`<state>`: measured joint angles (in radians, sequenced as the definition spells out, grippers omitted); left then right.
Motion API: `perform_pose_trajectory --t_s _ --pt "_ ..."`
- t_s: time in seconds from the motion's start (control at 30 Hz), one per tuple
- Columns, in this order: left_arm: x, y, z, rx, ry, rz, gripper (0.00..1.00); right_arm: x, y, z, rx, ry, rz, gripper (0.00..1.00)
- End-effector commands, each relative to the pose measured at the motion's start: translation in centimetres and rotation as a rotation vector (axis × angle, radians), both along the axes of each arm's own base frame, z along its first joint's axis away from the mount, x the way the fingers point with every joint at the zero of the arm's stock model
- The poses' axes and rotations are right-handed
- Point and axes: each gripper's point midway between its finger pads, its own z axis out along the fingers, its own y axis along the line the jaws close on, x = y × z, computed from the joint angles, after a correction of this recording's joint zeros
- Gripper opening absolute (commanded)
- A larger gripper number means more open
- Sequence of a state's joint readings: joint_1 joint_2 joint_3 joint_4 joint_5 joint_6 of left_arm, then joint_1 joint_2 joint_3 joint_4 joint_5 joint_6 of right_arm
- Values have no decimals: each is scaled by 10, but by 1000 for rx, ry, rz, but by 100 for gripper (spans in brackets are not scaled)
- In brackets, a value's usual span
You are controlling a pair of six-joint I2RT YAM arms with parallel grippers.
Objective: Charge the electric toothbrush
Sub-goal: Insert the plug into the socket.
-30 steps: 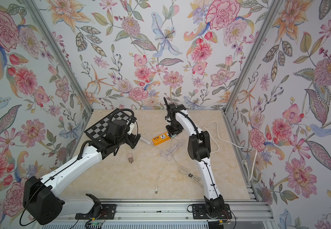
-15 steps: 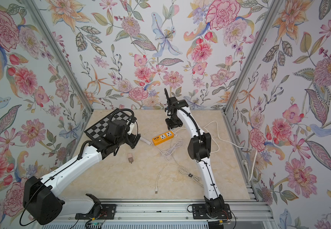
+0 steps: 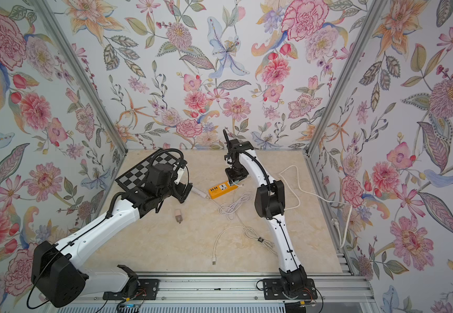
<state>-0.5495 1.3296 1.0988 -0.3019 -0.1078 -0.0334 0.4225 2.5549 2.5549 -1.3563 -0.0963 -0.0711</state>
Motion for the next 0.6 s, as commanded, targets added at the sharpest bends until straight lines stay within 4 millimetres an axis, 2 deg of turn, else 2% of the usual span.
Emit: perform_pose_trajectory --t_s 0.0,0.3,0.43,0.57 --pt "-2 2 -2 -9 9 -4 99 -13 1 -16 -28 58 17 10" --pt "-2 3 -1 -8 8 -1 99 -24 -4 -10 -75 63 46 8" --pt "-2 2 -2 -10 10 -2 99 -27 -5 -14 -69 81 46 8" --pt "-2 3 -3 -7 10 1 99 -47 -8 -19 -99 139 78 8"
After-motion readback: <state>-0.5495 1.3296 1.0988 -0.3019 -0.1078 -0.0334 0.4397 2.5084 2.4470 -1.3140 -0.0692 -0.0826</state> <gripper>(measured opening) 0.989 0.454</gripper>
